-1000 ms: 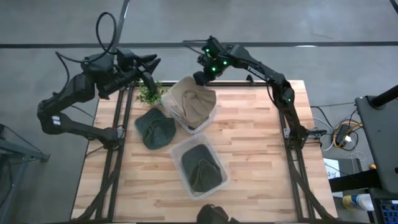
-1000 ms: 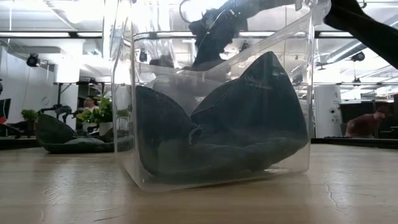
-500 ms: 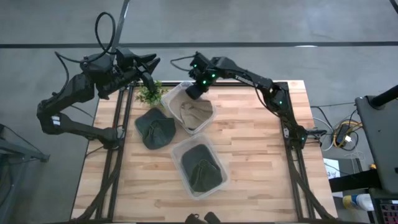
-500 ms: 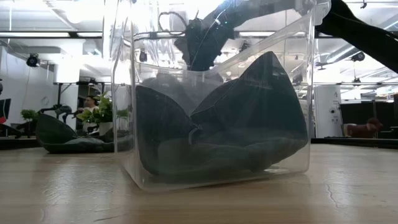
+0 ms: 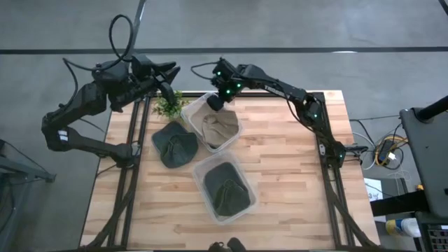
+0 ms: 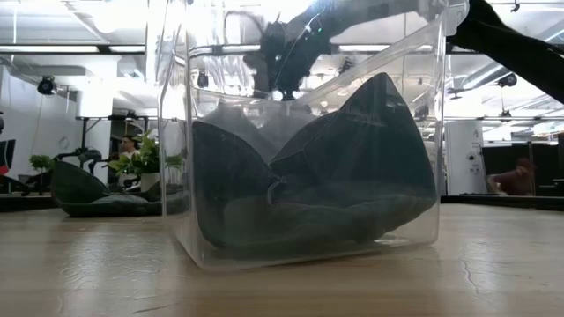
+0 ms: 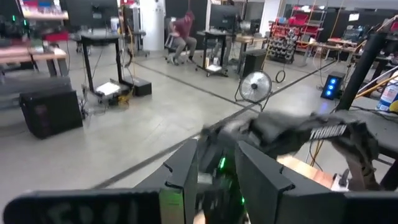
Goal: Pick & Place hat
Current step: Put the brown cap into the top transparent bin, then put the black cap into the bottom transparent bin
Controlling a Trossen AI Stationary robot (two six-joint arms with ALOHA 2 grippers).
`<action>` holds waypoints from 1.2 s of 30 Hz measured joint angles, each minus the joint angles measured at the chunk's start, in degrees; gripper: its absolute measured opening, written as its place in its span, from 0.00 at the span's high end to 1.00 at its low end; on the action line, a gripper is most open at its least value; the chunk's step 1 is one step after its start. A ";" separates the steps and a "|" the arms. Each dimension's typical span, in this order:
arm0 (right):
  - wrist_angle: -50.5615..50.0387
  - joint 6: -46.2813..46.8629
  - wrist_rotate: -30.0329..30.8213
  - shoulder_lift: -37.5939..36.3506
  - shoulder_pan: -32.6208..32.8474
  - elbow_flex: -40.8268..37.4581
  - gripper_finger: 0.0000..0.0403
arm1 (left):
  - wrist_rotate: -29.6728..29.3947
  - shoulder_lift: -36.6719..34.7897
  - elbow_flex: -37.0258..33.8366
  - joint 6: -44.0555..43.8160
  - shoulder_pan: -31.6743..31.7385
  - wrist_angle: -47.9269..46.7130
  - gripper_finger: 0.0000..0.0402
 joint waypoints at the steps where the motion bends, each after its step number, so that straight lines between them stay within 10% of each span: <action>1: 0.83 -0.15 0.02 -0.84 0.00 0.00 0.43 | 0.00 0.00 0.00 -1.06 0.00 -0.98 0.74; 20: 2.12 -11.54 0.48 -17.05 -0.38 0.15 0.30 | 3.32 1.97 -3.34 -38.10 0.00 -28.78 0.74; 36: 2.38 -21.00 0.52 -22.40 -2.43 0.14 0.32 | 17.04 1.88 -25.19 -67.89 0.44 -41.79 0.53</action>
